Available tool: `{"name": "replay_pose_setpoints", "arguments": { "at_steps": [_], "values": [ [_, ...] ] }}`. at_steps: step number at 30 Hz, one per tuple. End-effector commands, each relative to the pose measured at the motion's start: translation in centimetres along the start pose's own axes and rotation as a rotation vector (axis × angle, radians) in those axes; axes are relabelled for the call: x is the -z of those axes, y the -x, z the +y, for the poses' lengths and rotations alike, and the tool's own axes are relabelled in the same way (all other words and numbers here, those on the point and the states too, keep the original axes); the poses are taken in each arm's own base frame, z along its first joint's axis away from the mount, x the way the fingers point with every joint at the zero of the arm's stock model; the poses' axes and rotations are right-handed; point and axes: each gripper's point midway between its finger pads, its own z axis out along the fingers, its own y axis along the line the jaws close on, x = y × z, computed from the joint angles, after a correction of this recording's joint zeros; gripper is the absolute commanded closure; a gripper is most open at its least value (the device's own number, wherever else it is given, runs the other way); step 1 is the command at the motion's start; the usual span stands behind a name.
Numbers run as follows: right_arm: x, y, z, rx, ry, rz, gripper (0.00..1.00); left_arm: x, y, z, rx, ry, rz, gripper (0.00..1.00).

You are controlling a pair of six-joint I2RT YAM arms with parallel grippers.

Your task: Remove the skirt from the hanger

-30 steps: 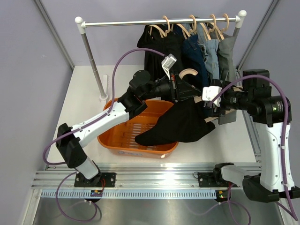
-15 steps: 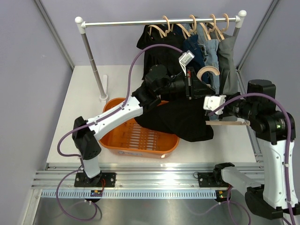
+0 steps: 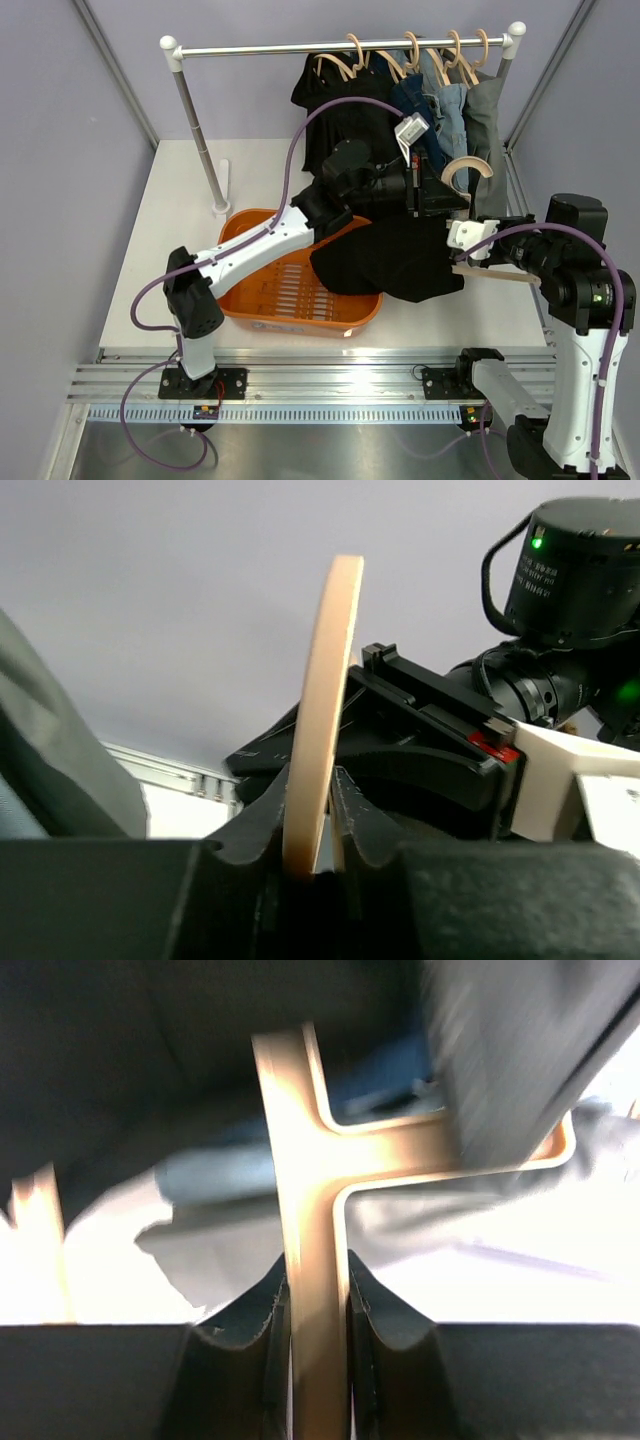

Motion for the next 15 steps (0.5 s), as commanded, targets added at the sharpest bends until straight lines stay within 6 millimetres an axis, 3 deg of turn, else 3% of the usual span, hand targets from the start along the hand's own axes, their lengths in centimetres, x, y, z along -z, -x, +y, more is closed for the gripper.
{"name": "replay_pose_setpoints", "arguments": {
  "at_steps": [1, 2, 5, 9, 12, 13, 15],
  "values": [
    [1.7, -2.4, 0.8, -0.030, -0.017, 0.141, 1.00, 2.7, 7.5, -2.4, -0.158, 0.011, -0.148, 0.77],
    [1.7, -2.3, 0.8, -0.041, -0.018, 0.137, 1.00, 2.9, 7.6, -2.2, -0.176, 0.020, -0.147, 0.69],
    [1.7, -2.2, 1.1, -0.062, -0.021, 0.133, 1.00, 3.6, 7.6, -1.9, -0.203, 0.052, -0.132, 0.58],
    [1.7, -2.2, 1.2, -0.088, -0.024, 0.129, 1.00, 4.6, 7.2, -1.4, -0.233, 0.092, -0.108, 0.49],
    [1.6, -2.5, 1.4, -0.109, -0.022, 0.141, 1.00, 5.9, 5.6, 0.1, -0.274, 0.174, -0.044, 0.48],
    [1.6, -2.6, 1.5, -0.112, -0.025, 0.145, 1.00, 6.7, 4.7, 1.2, -0.262, 0.232, -0.009, 0.43],
    [1.9, -2.9, 1.6, -0.112, -0.036, 0.162, 1.00, 8.6, 3.4, 1.5, -0.333, 0.284, 0.035, 0.34]
  ]
}}
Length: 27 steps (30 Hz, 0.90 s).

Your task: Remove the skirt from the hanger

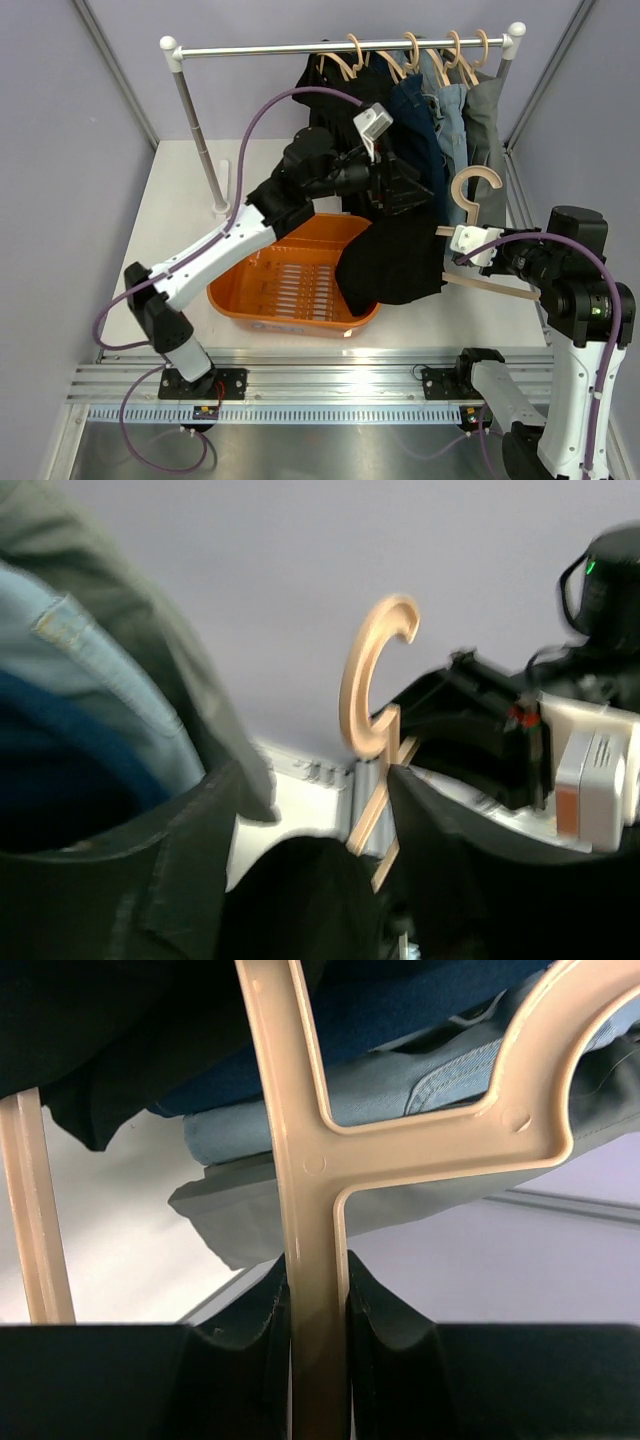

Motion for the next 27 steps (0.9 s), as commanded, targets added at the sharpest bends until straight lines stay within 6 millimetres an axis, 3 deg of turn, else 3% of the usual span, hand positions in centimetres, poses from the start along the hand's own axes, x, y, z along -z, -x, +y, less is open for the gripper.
{"name": "replay_pose_setpoints", "arguments": {
  "at_steps": [1, 10, 13, 17, 20, 21, 23, 26, 27],
  "values": [
    [0.6, -0.7, -0.4, -0.025, -0.045, 0.041, 1.00, 4.0, -1.6, 0.4, -0.139, 0.113, 0.086, 0.25],
    [0.9, -0.3, -0.5, -0.051, -0.058, 0.026, 1.00, 11.8, -9.4, 2.2, -0.369, 0.160, 0.337, 0.01],
    [0.9, 0.1, -0.7, -0.060, -0.058, 0.010, 1.00, 12.6, -11.1, 3.2, -0.333, 0.156, 0.368, 0.01],
    [1.0, 0.5, -1.3, -0.073, -0.065, -0.006, 1.00, 11.9, -13.1, 4.7, -0.277, 0.168, 0.418, 0.03],
    [1.3, 0.9, -1.8, -0.079, -0.078, -0.016, 1.00, 11.6, -14.3, 5.7, -0.251, 0.186, 0.450, 0.10],
    [1.6, 1.0, -2.0, -0.077, -0.086, -0.020, 1.00, 11.6, -14.6, 5.9, -0.245, 0.192, 0.458, 0.20],
    [1.7, 1.2, -2.1, -0.080, -0.088, -0.024, 1.00, 11.5, -15.0, 6.1, -0.228, 0.184, 0.466, 0.29],
    [1.9, 1.4, -2.3, -0.085, -0.097, -0.031, 1.00, 11.0, -15.2, 5.4, -0.196, 0.134, 0.451, 0.54],
    [1.9, 1.4, -2.3, -0.088, -0.097, -0.031, 1.00, 10.9, -15.3, 5.1, -0.179, 0.119, 0.448, 0.71]
  ]
}}
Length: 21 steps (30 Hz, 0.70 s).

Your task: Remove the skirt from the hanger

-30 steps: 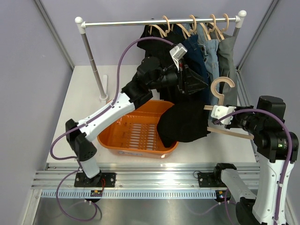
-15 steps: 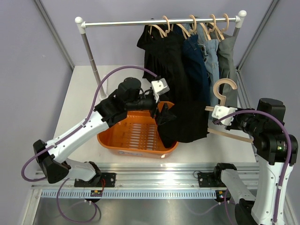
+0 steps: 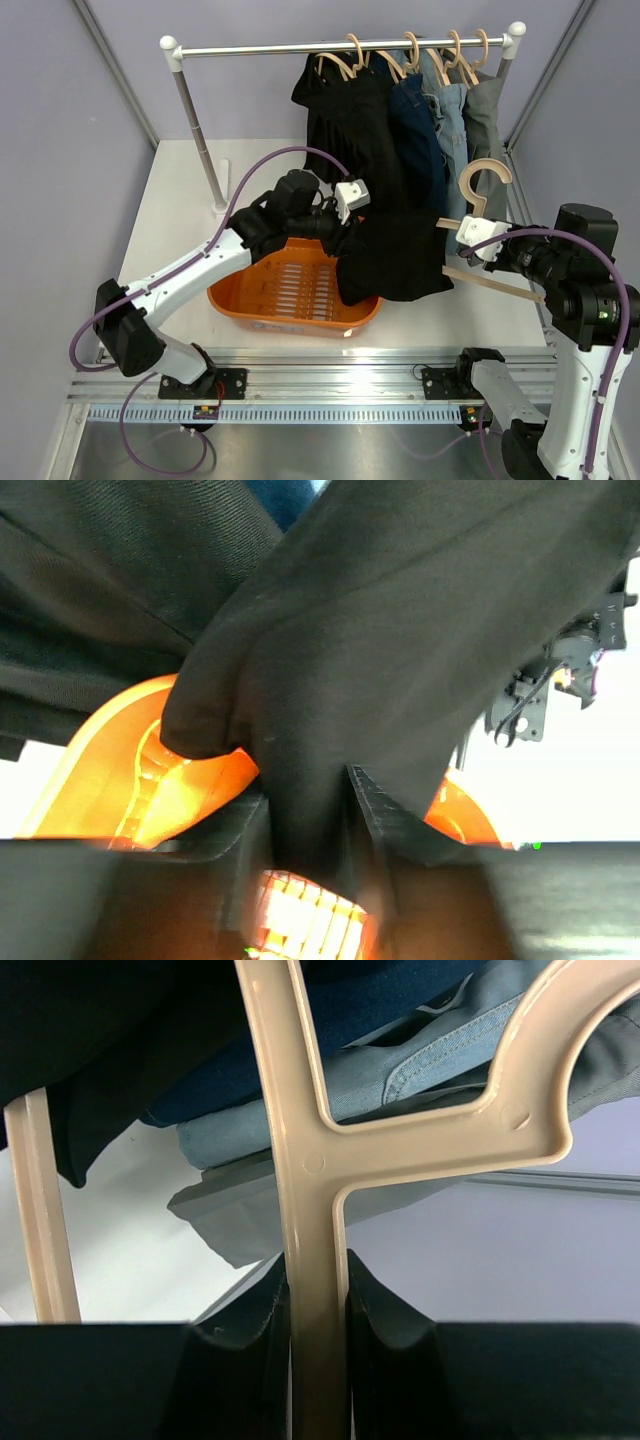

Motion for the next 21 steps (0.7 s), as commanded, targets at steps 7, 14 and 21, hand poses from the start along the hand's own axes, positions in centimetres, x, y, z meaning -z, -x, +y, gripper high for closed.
{"name": "replay_pose_setpoints", "arguments": {
  "at_steps": [7, 14, 21],
  "values": [
    [1.0, 0.8, -1.5, -0.005, -0.069, -0.020, 1.00, 3.4, 3.1, 1.8, 0.024, 0.051, -0.117, 1.00],
    [0.8, -0.2, -2.2, -0.026, -0.103, 0.031, 1.00, 11.3, 7.2, 6.8, 0.066, 0.275, -0.276, 1.00],
    [0.8, 0.3, -3.7, -0.082, -0.147, 0.011, 1.00, 13.7, 10.7, 6.2, 0.042, 0.296, -0.369, 1.00]
  ]
}}
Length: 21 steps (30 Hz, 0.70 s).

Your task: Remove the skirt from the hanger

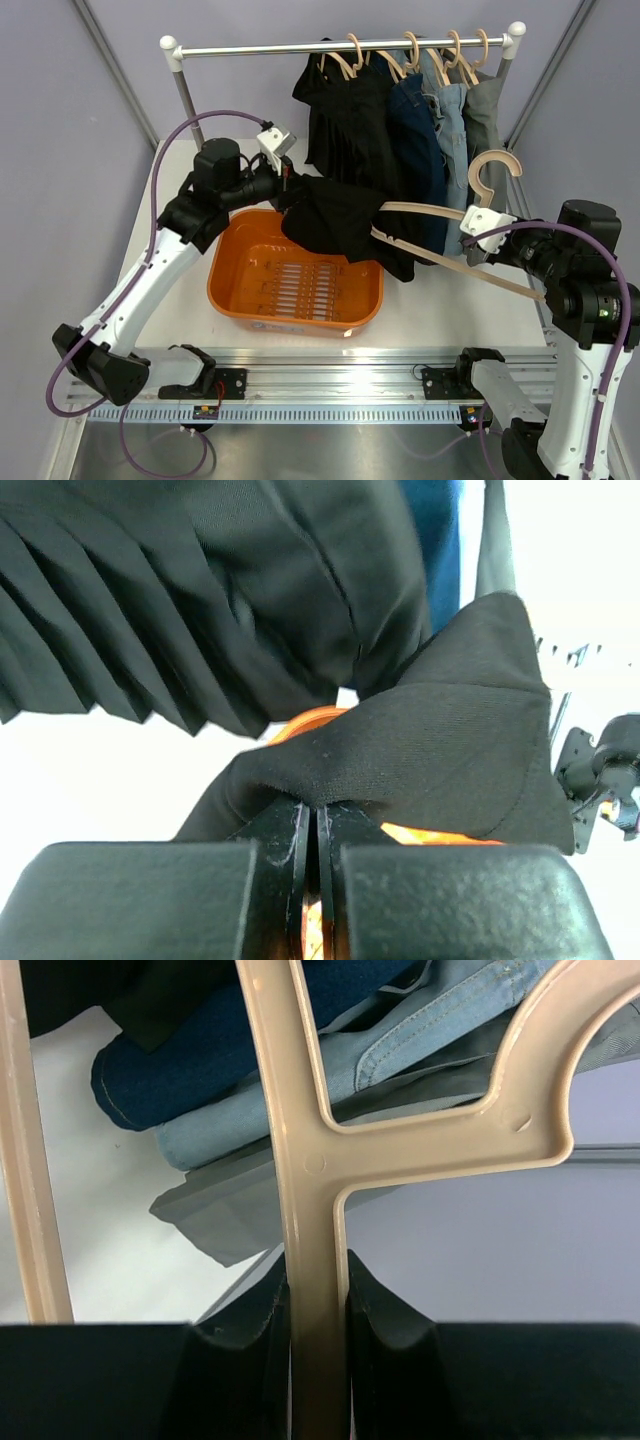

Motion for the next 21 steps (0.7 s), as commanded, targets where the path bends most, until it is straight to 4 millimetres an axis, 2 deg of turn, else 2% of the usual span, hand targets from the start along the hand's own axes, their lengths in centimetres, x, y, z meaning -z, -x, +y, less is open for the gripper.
{"name": "replay_pose_setpoints", "arguments": {
  "at_steps": [1, 6, 9, 12, 21],
  "values": [
    [0.5, 0.9, -2.7, -0.035, -0.099, -0.021, 1.00, 1.5, 5.0, -1.0, -0.039, 0.002, -0.134, 1.00],
    [0.2, 1.2, -3.7, -0.091, -0.129, -0.031, 1.00, 3.8, 9.6, -2.0, -0.060, 0.008, -0.269, 1.00],
    [0.1, 1.2, -4.6, -0.121, -0.158, -0.029, 1.00, 4.8, 11.4, -2.1, -0.076, 0.032, -0.317, 1.00],
    [0.1, 1.4, -5.3, -0.136, -0.181, -0.039, 1.00, 6.0, 12.5, -1.4, -0.107, 0.100, -0.340, 1.00],
    [0.1, 2.4, -6.2, -0.196, -0.206, -0.093, 1.00, 8.6, 15.8, -2.2, -0.165, 0.134, -0.421, 1.00]
  ]
}}
